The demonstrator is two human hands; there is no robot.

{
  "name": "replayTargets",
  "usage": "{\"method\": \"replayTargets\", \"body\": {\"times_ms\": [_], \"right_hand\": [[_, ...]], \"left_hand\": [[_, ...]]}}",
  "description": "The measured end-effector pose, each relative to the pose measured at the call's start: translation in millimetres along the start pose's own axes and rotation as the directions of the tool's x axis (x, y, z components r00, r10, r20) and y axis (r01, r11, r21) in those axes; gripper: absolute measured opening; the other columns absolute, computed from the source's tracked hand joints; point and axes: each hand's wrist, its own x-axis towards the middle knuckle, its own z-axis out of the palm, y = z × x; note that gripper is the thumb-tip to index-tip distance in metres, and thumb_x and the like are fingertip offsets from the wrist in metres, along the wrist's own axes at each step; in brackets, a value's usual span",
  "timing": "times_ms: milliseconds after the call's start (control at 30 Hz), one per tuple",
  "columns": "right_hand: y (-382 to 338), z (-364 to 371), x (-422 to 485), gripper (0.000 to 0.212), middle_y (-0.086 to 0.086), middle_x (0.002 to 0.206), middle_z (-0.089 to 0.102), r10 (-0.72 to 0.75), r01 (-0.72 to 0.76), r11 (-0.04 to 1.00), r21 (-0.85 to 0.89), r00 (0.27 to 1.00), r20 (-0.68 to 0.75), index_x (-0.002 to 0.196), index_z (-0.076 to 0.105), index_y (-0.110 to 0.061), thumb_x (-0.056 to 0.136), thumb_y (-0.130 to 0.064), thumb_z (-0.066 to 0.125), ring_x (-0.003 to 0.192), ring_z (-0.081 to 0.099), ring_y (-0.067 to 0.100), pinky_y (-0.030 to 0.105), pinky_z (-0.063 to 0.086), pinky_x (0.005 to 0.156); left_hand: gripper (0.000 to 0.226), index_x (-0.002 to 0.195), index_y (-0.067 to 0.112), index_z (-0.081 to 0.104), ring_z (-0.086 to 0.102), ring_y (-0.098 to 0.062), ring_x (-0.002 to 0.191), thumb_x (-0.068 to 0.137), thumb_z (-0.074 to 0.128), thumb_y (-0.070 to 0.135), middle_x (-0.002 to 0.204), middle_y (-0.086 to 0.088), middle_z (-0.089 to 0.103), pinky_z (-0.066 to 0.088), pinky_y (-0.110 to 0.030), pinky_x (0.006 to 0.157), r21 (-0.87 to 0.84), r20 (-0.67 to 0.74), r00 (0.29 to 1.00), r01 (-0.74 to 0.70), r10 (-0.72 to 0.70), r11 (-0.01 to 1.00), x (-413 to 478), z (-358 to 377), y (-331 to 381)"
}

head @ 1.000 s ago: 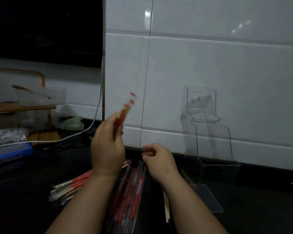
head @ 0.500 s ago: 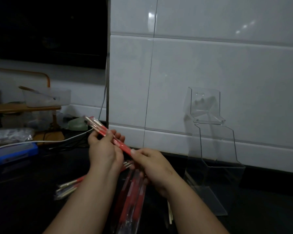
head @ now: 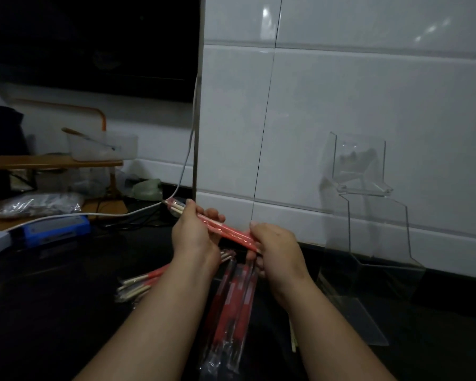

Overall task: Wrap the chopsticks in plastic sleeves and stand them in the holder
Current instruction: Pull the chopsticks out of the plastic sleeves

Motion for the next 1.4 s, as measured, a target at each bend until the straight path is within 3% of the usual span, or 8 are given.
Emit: {"method": "replayTargets", "body": {"times_ms": [167, 433, 600, 767, 967, 1200, 1300, 1400], "right_hand": [[2, 8, -2, 0.040, -0.001, 0.051, 0.046, -0.022, 0.029, 0.998, 0.052, 0.989, -0.143, 0.054, 0.051, -0.019, 0.093, -0.012, 0.054, 0.047, 0.044, 0.013, 0.023, 0.031, 0.043], [5, 18, -4, 0.041, -0.008, 0.050, 0.053, 0.007, -0.005, 1.000, 0.011, 0.970, -0.243, 0.054, 0.061, -0.031, 0.092, -0.020, 0.054, 0.055, 0.047, 0.014, 0.030, 0.035, 0.055], [-7, 11, -9, 0.021, 0.009, 0.058, 0.053, -0.001, 0.023, 0.983, 0.181, 0.993, -0.122, 0.076, 0.057, -0.014, 0.093, -0.013, 0.044, 0.043, 0.044, 0.012, 0.021, 0.032, 0.043], [-14, 8, -14, 0.019, 0.014, 0.056, 0.051, -0.056, 0.075, 0.971, 0.228, 0.994, -0.089, 0.082, 0.053, -0.005, 0.096, -0.008, 0.041, 0.037, 0.043, 0.009, 0.018, 0.031, 0.037], [-4, 15, -10, 0.020, -0.015, 0.062, 0.047, -0.151, 0.198, 0.972, 0.125, 0.937, -0.314, 0.072, 0.046, -0.024, 0.091, -0.028, 0.048, 0.060, 0.043, 0.008, 0.027, 0.037, 0.057], [-1, 13, -5, 0.017, -0.001, 0.092, 0.052, -0.120, 0.159, 0.984, 0.084, 0.929, -0.349, 0.083, 0.048, -0.029, 0.098, -0.035, 0.045, 0.082, 0.051, 0.016, 0.031, 0.042, 0.071], [-8, 4, -3, 0.020, -0.007, 0.094, 0.054, -0.128, 0.166, 0.980, 0.107, 0.946, -0.299, 0.089, 0.054, -0.027, 0.100, -0.041, 0.045, 0.083, 0.052, 0.001, 0.018, 0.043, 0.071], [-14, -8, 0, 0.025, -0.011, 0.093, 0.060, -0.135, 0.172, 0.980, 0.104, 0.947, -0.291, 0.098, 0.061, -0.021, 0.101, -0.040, 0.044, 0.083, 0.054, -0.003, 0.019, 0.039, 0.068]], "left_hand": [[0.036, 0.071, 0.019, 0.045, 0.051, -0.016, 0.056, 0.103, 0.048, 0.033, 0.054, 0.000, 0.060, 0.041, -0.026, 0.058, 0.125, 0.072, 0.997, -0.010, 0.000, 0.992, -12, 4, -11], [0.042, 0.065, 0.015, 0.052, 0.055, -0.015, 0.048, 0.103, 0.048, 0.031, 0.059, -0.003, 0.060, 0.042, -0.027, 0.053, 0.268, 0.218, 0.976, -0.042, -0.018, 0.963, -29, 6, -30], [0.043, 0.063, 0.018, 0.047, 0.044, -0.014, 0.039, 0.103, 0.048, 0.035, 0.056, 0.000, 0.051, 0.033, -0.020, 0.043, 0.180, 0.208, 0.978, -0.006, -0.032, 0.984, -26, 7, -26], [0.042, 0.067, 0.019, 0.043, 0.029, -0.016, 0.029, 0.104, 0.043, 0.039, 0.058, 0.001, 0.048, 0.025, -0.015, 0.035, 0.148, 0.266, 0.961, 0.043, -0.082, 0.988, -29, 5, -26], [0.038, 0.068, 0.016, 0.048, 0.050, -0.010, 0.046, 0.103, 0.048, 0.029, 0.059, -0.001, 0.053, 0.041, -0.022, 0.049, 0.183, 0.251, 0.968, -0.017, -0.030, 0.983, -33, 7, -33], [0.060, 0.045, 0.021, 0.059, 0.050, -0.012, 0.055, 0.103, 0.047, 0.028, 0.060, -0.001, 0.052, 0.041, -0.031, 0.063, 0.244, 0.384, 0.923, -0.113, 0.011, 0.963, -36, 6, -41], [0.058, 0.045, 0.021, 0.057, 0.045, -0.014, 0.058, 0.102, 0.048, 0.025, 0.058, 0.001, 0.051, 0.035, -0.032, 0.062, 0.281, 0.413, 0.910, -0.160, 0.031, 0.946, -27, 5, -30], [0.044, 0.053, 0.018, 0.049, 0.047, -0.020, 0.055, 0.097, 0.051, 0.023, 0.056, -0.003, 0.047, 0.034, -0.034, 0.060, 0.441, 0.531, 0.817, -0.041, -0.225, 0.896, -26, -2, -13]]}}
